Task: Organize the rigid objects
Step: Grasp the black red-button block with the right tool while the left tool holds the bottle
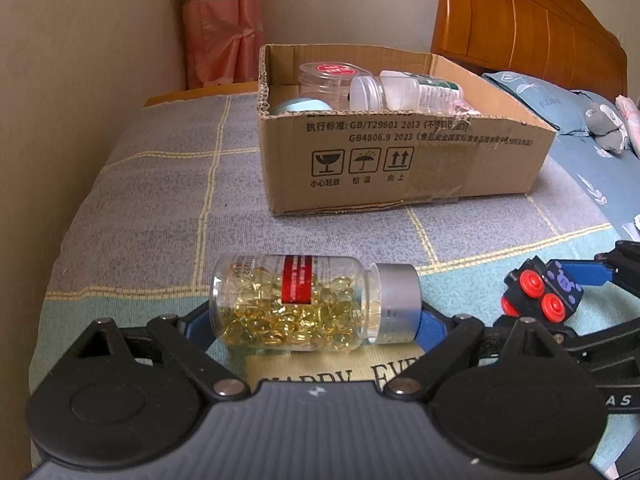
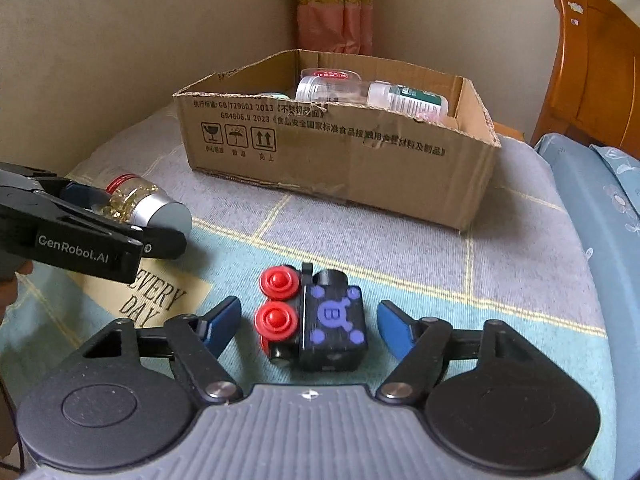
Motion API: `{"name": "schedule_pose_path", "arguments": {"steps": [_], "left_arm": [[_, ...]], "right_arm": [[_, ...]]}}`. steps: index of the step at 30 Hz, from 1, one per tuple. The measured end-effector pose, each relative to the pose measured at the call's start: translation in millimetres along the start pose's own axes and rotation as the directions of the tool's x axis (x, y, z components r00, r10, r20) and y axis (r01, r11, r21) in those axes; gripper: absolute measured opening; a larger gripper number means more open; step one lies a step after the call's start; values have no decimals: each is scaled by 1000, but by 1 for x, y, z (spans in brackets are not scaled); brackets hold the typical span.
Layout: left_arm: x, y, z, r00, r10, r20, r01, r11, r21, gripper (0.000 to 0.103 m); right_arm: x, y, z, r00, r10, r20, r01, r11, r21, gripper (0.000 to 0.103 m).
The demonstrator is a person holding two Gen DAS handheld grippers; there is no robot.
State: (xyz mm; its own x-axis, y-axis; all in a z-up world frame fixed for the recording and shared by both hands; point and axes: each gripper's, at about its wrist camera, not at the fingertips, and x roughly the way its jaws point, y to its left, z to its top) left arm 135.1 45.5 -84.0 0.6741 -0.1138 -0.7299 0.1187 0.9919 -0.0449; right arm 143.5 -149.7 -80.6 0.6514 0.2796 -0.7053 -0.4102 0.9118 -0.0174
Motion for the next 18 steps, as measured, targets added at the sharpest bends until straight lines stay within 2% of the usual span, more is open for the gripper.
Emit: {"name": "schedule_pose_path", "arguments": {"steps": [4, 18], "left_arm": [[1, -1, 1, 1000, 3, -1, -3, 1000, 6, 93], [-2, -4, 2, 1000, -14, -5, 15, 996, 86, 93]], "right_arm": [[1, 1, 2, 1000, -15, 6, 15, 1000, -2, 58], [-3, -2, 3, 1000, -23, -7, 23, 1000, -18, 57]]}}
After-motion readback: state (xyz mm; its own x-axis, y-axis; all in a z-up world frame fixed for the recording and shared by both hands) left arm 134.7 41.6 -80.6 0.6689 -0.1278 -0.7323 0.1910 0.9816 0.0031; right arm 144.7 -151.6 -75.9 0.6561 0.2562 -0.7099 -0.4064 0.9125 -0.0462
